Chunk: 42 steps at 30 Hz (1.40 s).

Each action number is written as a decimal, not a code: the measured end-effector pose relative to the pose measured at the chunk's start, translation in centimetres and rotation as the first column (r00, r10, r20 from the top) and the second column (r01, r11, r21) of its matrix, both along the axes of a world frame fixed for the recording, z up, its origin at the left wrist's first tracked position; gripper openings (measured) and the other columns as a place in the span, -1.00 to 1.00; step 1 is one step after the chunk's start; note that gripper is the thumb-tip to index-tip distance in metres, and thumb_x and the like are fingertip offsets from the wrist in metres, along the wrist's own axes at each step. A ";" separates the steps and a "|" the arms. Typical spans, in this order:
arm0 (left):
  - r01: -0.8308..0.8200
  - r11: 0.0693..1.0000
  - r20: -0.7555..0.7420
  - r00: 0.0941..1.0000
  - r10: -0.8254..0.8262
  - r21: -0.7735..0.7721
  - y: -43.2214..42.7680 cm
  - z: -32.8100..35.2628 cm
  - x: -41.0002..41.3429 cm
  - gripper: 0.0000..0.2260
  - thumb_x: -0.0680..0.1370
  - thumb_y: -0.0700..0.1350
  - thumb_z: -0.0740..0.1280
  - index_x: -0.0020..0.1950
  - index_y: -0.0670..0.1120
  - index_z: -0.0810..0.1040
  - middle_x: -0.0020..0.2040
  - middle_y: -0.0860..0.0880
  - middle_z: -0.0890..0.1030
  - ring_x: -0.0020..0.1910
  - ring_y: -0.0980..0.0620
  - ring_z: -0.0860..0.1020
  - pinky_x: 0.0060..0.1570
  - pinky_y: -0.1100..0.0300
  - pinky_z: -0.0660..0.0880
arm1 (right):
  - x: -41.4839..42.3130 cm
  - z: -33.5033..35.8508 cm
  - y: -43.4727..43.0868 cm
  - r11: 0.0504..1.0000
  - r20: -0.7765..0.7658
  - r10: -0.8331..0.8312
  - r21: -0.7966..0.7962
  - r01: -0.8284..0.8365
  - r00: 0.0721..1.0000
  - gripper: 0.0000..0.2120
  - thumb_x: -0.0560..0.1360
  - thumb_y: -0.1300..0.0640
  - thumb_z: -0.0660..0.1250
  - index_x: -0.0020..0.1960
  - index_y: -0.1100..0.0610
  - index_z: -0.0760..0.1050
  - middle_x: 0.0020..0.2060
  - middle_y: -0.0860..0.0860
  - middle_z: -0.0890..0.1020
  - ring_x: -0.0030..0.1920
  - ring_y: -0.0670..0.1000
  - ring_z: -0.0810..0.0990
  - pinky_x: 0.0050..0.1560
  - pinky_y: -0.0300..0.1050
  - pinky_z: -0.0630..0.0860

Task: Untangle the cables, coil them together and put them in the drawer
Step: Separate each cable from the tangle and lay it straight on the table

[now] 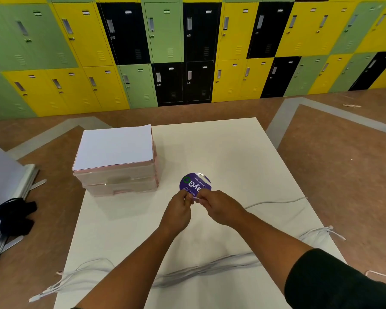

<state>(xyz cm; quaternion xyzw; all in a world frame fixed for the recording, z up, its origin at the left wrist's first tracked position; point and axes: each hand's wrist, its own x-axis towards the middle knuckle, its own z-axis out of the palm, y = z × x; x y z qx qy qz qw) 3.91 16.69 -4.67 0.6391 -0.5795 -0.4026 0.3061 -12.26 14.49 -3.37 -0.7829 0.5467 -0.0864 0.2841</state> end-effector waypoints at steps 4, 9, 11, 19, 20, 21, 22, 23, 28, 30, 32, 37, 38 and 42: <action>0.133 0.988 0.097 0.985 -0.140 0.075 -0.1 -0.4 0.4 -0.84 0.68 -0.10 0.18 0.02 -0.09 0.52 0.02 -0.11 0.60 -0.07 0.00 0.55 -0.27 0.43 0.37 | -0.8 -0.1 -0.6 1.000 -0.044 -0.009 0.021 0.010 0.999 -0.78 0.65 -0.01 0.20 0.20 0.04 0.52 0.14 0.04 0.65 0.07 0.07 0.62 0.04 -0.03 0.60; 0.139 0.980 0.062 0.987 -0.149 0.141 -0.7 0.2 0.3 -0.82 0.67 -0.17 0.18 0.05 -0.19 0.56 -0.05 -0.14 0.62 -0.23 0.06 0.51 -0.30 0.38 0.40 | -0.6 -0.1 -0.7 0.999 -0.055 -0.001 0.033 0.003 0.998 -0.74 0.65 -0.01 0.22 0.26 0.06 0.53 0.19 0.05 0.63 0.11 0.05 0.61 0.06 -0.09 0.60; 0.129 0.984 0.112 0.983 -0.143 0.123 -0.7 0.1 0.4 -0.81 0.67 -0.17 0.20 0.07 -0.20 0.58 0.02 -0.17 0.62 -0.12 -0.02 0.55 -0.31 0.41 0.38 | -0.5 0.1 -0.7 1.000 -0.070 0.008 0.016 -0.007 0.998 -0.74 0.65 -0.02 0.21 0.25 0.04 0.54 0.19 0.04 0.63 0.11 0.06 0.61 0.07 -0.05 0.59; 0.202 0.967 0.072 0.974 -0.215 0.159 -0.4 0.4 0.7 -0.79 0.69 -0.09 0.17 0.01 -0.08 0.58 -0.05 -0.07 0.53 -0.17 0.07 0.46 -0.32 0.38 0.36 | -0.9 1.5 -1.1 0.985 -0.130 -0.154 -0.096 0.142 0.979 -0.66 0.51 -0.28 0.31 0.02 -0.03 0.59 -0.08 -0.05 0.68 -0.11 -0.01 0.62 -0.09 -0.11 0.56; 0.210 0.964 0.070 0.972 -0.224 0.163 -0.3 0.4 0.6 -0.78 0.69 -0.06 0.17 0.03 -0.08 0.58 -0.07 -0.04 0.52 -0.19 0.08 0.46 -0.32 0.38 0.37 | -0.7 1.6 -1.0 0.982 -0.119 -0.170 -0.101 0.159 0.978 -0.67 0.49 -0.29 0.32 -0.01 -0.04 0.59 -0.10 -0.05 0.68 -0.13 -0.01 0.62 -0.10 -0.11 0.56; 0.206 0.965 0.074 0.973 -0.220 0.163 -0.3 0.3 0.6 -0.76 0.69 -0.04 0.16 0.05 -0.09 0.59 -0.08 -0.03 0.52 -0.19 0.08 0.47 -0.32 0.38 0.37 | -0.5 1.6 -0.9 0.980 -0.110 -0.179 -0.107 0.168 0.978 -0.66 0.49 -0.30 0.32 -0.02 -0.04 0.59 -0.12 -0.05 0.68 -0.14 -0.01 0.61 -0.12 -0.12 0.55; 0.197 0.967 0.083 0.974 -0.212 0.161 -0.3 0.3 0.6 -0.75 0.69 -0.03 0.17 0.07 -0.10 0.60 -0.10 -0.03 0.52 -0.18 0.09 0.47 -0.32 0.38 0.38 | -0.4 1.5 -0.7 0.979 -0.104 -0.179 -0.117 0.167 0.978 -0.66 0.50 -0.29 0.31 -0.01 -0.03 0.59 -0.13 -0.05 0.68 -0.15 -0.01 0.61 -0.13 -0.12 0.55; 0.188 0.969 0.095 0.974 -0.205 0.163 -0.3 0.3 0.7 -0.74 0.69 -0.04 0.17 0.07 -0.12 0.61 -0.12 -0.02 0.55 -0.18 0.09 0.49 -0.32 0.38 0.38 | -0.2 1.4 -0.5 0.979 -0.101 -0.170 -0.129 0.156 0.980 -0.67 0.51 -0.27 0.30 0.00 -0.02 0.58 -0.12 -0.04 0.68 -0.14 0.00 0.62 -0.14 -0.11 0.55; 0.092 0.987 0.080 0.991 -0.103 0.129 -0.6 0.9 0.5 -0.77 0.66 -0.07 0.23 -0.02 -0.16 0.62 -0.19 -0.03 0.62 -0.34 0.10 0.48 -0.44 0.49 0.31 | 0.2 0.2 0.6 0.976 -0.033 -0.132 -0.178 0.124 0.991 -0.76 0.64 -0.08 0.18 0.03 0.07 0.50 -0.09 0.04 0.68 -0.16 0.09 0.60 -0.19 -0.04 0.55; 0.061 0.995 0.060 0.996 -0.066 0.076 -0.5 1.1 0.3 -0.75 0.67 -0.05 0.23 -0.09 -0.14 0.60 -0.23 -0.02 0.60 -0.35 0.08 0.47 -0.42 0.47 0.32 | 0.5 -0.4 0.9 0.981 0.044 -0.123 -0.143 0.128 0.991 -0.77 0.67 0.00 0.14 0.11 0.08 0.51 -0.01 0.05 0.68 -0.10 0.09 0.63 -0.12 0.01 0.59; 0.074 0.997 0.063 0.995 -0.077 0.037 -0.3 1.1 0.4 -0.74 0.68 -0.02 0.21 -0.06 -0.11 0.60 -0.25 0.00 0.58 -0.33 0.10 0.48 -0.37 0.45 0.32 | 0.7 -0.5 1.1 0.987 0.100 -0.108 -0.104 0.119 0.989 -0.77 0.67 0.05 0.13 0.19 0.07 0.52 0.05 0.04 0.67 -0.04 0.09 0.63 -0.05 0.01 0.59; 0.140 0.990 0.196 0.970 -0.140 0.015 -0.1 0.9 1.5 -0.74 0.65 0.04 0.25 0.11 -0.06 0.68 -0.09 -0.01 0.64 -0.28 0.12 0.49 -0.37 0.49 0.35 | -0.4 0.1 0.5 0.990 -0.027 -0.062 -0.128 0.058 0.998 -0.75 0.64 -0.08 0.20 0.14 0.01 0.58 -0.01 0.01 0.69 -0.07 0.05 0.63 -0.11 -0.09 0.56; 0.151 0.988 0.216 0.965 -0.152 0.025 0.0 0.8 1.7 -0.75 0.64 0.03 0.27 0.08 -0.05 0.69 -0.06 0.00 0.65 -0.24 0.11 0.51 -0.39 0.48 0.33 | -0.7 0.4 0.4 0.988 -0.063 -0.084 -0.134 0.075 0.994 -0.73 0.61 -0.13 0.24 0.09 0.01 0.59 -0.05 0.00 0.69 -0.09 0.05 0.63 -0.11 -0.07 0.57; 0.189 0.982 0.275 0.943 -0.188 0.023 -0.3 0.9 1.9 -0.77 0.63 0.03 0.30 0.12 -0.05 0.69 0.07 -0.01 0.69 -0.08 0.08 0.58 -0.26 0.39 0.39 | -1.0 0.8 0.0 0.982 -0.121 -0.147 -0.139 0.130 0.982 -0.64 0.54 -0.25 0.28 -0.07 0.05 0.59 -0.15 -0.01 0.68 -0.16 0.04 0.61 -0.13 -0.03 0.59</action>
